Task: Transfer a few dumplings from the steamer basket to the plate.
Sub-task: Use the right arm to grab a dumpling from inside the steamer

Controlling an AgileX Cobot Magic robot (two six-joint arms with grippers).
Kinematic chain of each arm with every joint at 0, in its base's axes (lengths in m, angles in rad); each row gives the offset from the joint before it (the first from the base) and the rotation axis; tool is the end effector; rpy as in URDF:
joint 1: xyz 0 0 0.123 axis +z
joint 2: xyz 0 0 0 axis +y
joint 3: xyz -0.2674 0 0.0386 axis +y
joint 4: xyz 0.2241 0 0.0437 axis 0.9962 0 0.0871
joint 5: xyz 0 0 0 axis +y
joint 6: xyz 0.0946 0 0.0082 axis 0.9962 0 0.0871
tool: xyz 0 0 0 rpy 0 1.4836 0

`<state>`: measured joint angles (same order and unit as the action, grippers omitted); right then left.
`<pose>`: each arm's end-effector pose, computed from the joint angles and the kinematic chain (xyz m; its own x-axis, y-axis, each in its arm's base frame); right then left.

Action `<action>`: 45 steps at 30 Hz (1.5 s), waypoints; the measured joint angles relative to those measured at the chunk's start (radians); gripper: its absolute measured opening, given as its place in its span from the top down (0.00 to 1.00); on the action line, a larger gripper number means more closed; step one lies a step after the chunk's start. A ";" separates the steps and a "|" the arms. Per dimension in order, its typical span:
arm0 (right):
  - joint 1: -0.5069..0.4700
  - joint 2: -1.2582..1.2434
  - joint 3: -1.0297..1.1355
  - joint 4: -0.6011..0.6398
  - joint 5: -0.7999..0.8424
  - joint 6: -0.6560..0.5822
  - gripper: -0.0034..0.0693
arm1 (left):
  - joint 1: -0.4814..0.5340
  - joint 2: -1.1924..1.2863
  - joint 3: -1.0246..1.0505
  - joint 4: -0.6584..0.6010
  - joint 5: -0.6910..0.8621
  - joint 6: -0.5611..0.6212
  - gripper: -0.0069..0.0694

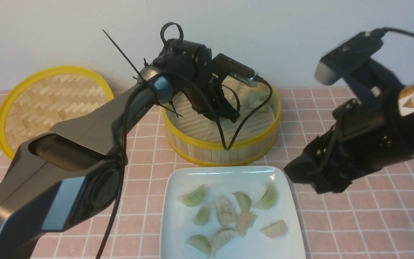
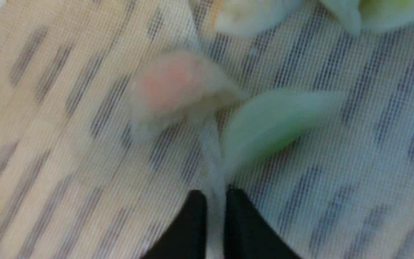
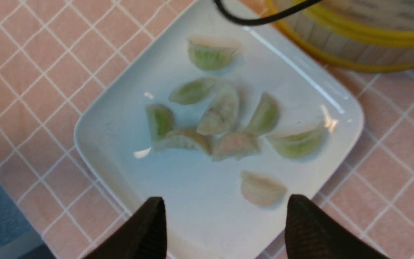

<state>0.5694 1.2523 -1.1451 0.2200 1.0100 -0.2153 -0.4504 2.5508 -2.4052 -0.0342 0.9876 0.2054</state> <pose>0.1836 0.1384 0.3290 -0.6547 -0.5320 -0.5370 -0.6780 0.7274 0.1059 0.4662 -0.2284 0.1684 -0.6824 0.5359 -0.4971 0.5847 0.8083 0.0687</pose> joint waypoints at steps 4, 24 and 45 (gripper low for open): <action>-0.015 -0.028 0.000 -0.020 -0.001 0.034 0.42 | 0.001 -0.074 -0.005 0.014 0.068 -0.004 0.92; -0.219 -0.014 -0.003 -0.036 -0.042 0.118 0.42 | -0.001 -0.132 -0.018 -0.082 0.105 0.003 0.89; -0.269 0.855 -0.809 0.019 0.008 -0.201 0.52 | 0.033 -0.728 0.542 -0.123 0.253 -0.054 0.89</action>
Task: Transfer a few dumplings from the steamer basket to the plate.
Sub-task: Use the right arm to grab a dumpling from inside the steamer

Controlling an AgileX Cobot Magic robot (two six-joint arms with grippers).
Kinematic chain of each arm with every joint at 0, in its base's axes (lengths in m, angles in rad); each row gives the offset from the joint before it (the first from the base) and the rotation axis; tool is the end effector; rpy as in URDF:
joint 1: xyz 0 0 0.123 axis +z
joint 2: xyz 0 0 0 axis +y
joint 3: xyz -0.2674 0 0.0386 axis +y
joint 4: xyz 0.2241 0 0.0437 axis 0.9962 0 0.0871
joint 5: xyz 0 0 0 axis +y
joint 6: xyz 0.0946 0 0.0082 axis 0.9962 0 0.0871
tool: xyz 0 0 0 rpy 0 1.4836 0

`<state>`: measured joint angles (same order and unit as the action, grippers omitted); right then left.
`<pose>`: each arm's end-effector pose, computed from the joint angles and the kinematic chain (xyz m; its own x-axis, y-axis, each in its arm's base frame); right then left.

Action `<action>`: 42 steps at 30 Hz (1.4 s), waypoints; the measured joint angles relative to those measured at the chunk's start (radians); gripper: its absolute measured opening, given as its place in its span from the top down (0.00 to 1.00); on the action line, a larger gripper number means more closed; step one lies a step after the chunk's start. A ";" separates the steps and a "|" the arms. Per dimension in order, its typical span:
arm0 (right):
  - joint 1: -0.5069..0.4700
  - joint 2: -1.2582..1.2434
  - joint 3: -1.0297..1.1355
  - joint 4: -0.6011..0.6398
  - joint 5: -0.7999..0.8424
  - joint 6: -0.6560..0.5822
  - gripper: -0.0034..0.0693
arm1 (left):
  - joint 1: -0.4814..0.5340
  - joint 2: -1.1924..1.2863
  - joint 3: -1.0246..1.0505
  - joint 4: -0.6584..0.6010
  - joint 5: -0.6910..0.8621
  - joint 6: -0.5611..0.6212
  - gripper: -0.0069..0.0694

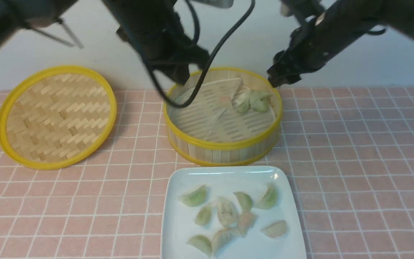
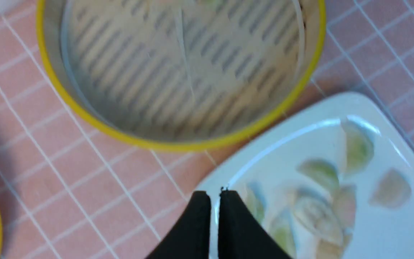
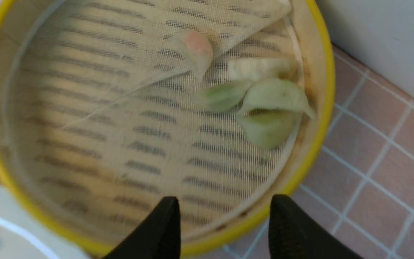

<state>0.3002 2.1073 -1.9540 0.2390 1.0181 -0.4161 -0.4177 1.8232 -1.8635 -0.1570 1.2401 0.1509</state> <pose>0.4170 0.1491 0.2604 -0.6950 -0.5072 -0.5096 -0.6049 0.7956 0.0331 0.3308 -0.1622 0.3409 -0.7683 0.4485 -0.4567 0.5405 0.8368 -0.0874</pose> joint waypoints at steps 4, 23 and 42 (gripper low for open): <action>0.000 0.140 -0.103 0.001 -0.023 -0.028 0.51 | 0.000 -0.183 0.240 -0.001 -0.061 0.000 0.89; 0.065 0.350 -0.276 -0.220 -0.102 0.054 0.85 | 0.000 -0.547 0.586 -0.003 -0.150 -0.001 0.89; 0.087 0.087 -0.320 0.017 0.234 0.128 0.86 | 0.000 -0.546 0.587 0.038 -0.231 0.000 0.89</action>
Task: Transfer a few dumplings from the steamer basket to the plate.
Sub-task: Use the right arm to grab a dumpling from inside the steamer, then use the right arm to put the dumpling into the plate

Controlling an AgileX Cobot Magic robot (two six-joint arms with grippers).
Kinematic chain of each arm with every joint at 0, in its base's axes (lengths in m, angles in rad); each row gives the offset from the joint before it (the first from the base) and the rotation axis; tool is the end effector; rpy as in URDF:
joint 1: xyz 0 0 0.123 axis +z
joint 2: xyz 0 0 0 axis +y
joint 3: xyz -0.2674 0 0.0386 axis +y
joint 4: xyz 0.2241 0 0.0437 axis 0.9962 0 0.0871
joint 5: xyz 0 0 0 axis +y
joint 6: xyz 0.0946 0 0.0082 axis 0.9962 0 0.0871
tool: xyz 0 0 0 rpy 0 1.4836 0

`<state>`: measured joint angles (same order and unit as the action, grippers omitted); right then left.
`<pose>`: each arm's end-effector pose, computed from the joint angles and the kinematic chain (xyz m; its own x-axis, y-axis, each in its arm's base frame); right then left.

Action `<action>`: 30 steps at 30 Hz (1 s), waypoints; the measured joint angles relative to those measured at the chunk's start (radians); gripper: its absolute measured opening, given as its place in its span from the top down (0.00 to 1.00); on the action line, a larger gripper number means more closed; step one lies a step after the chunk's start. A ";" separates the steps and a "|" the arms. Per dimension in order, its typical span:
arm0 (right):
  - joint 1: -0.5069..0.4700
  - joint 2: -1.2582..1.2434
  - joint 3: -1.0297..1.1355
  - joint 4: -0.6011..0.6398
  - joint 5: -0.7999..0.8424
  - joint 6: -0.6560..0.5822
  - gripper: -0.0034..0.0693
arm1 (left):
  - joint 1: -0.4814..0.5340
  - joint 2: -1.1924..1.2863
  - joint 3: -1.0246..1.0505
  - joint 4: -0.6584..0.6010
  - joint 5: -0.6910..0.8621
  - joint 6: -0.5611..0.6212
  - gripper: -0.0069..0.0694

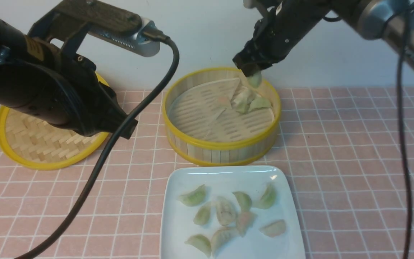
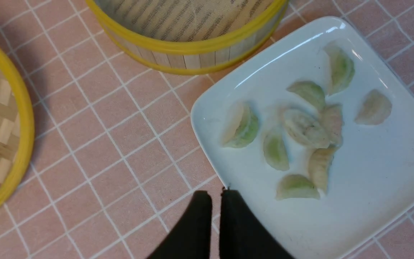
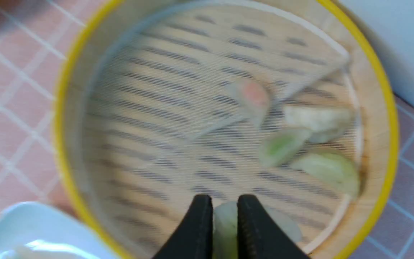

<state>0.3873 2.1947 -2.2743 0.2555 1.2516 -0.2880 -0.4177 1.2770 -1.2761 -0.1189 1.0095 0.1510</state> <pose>0.4092 0.1915 0.2977 -0.7004 -0.5004 -0.5090 -0.6291 0.7696 0.1091 0.2163 -0.1064 0.3584 -0.6843 0.3988 -0.6105 0.5210 0.8531 -0.0266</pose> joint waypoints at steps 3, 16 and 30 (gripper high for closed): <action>0.015 -0.134 0.178 0.039 -0.002 -0.008 0.86 | 0.000 0.000 0.000 0.002 0.000 0.000 0.89; 0.131 -0.258 0.795 0.239 -0.271 -0.126 0.82 | 0.000 0.000 0.000 0.001 -0.015 0.000 0.89; 0.080 -0.208 0.637 0.146 -0.418 -0.090 0.31 | 0.000 0.000 0.000 0.001 -0.002 0.000 0.89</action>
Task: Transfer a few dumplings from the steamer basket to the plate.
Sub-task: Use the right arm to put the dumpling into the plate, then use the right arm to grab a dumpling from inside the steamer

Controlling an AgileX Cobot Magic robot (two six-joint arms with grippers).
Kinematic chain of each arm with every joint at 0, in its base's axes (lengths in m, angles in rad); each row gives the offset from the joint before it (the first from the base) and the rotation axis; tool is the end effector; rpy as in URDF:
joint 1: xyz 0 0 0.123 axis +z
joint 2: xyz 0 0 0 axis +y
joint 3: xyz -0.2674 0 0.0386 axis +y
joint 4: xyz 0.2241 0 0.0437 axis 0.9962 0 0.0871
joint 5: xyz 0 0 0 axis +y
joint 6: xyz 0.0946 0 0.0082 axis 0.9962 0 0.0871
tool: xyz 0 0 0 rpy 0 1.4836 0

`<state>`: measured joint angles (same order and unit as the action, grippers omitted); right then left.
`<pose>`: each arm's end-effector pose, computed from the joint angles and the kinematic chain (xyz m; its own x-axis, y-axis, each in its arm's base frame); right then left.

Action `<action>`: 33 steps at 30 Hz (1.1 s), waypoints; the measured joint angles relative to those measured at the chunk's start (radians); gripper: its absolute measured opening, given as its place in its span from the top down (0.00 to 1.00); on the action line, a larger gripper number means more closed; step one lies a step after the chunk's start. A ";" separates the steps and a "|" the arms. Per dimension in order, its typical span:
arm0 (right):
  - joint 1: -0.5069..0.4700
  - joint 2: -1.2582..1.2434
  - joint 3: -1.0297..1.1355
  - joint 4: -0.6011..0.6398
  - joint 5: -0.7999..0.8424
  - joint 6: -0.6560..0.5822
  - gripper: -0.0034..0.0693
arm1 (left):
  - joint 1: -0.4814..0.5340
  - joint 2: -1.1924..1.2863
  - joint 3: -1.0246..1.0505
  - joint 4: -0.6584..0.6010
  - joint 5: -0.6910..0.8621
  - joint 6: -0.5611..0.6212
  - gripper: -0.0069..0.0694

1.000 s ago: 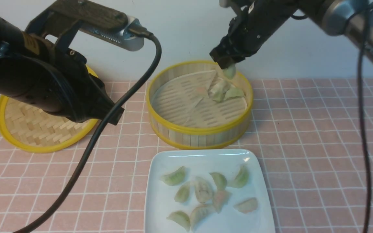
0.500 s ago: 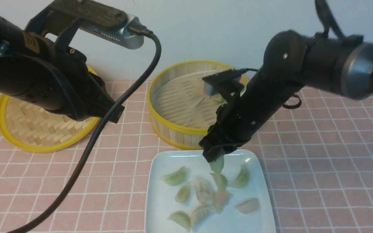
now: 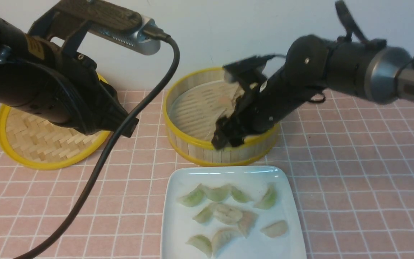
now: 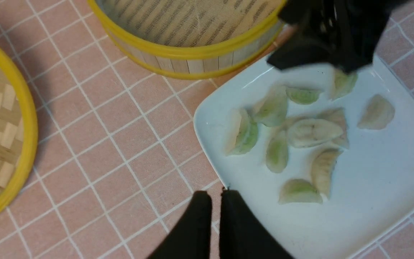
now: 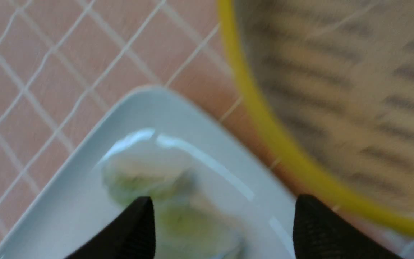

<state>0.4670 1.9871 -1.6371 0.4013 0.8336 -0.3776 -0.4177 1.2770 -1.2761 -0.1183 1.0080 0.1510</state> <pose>0.3570 0.2108 0.2371 -0.7173 -0.4684 -0.5158 -0.6329 0.7476 0.2012 0.2164 -0.1064 0.3585 -0.6834 0.3986 -0.6116 0.5209 0.8533 -0.0259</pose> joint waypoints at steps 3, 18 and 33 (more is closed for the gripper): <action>-0.069 0.055 -0.168 -0.039 -0.036 0.006 0.33 | 0.000 0.000 0.000 0.000 0.014 -0.001 0.89; -0.130 0.530 -0.720 -0.277 0.184 -0.036 0.37 | 0.000 0.000 0.000 -0.002 0.074 -0.002 0.89; -0.129 0.558 -0.737 -0.338 0.179 -0.093 0.39 | 0.000 0.000 0.000 -0.002 0.085 0.000 0.89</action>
<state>0.3384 2.5450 -2.3737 0.0629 1.0122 -0.4706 -0.4177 1.2770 -1.2761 -0.1203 1.0933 0.1508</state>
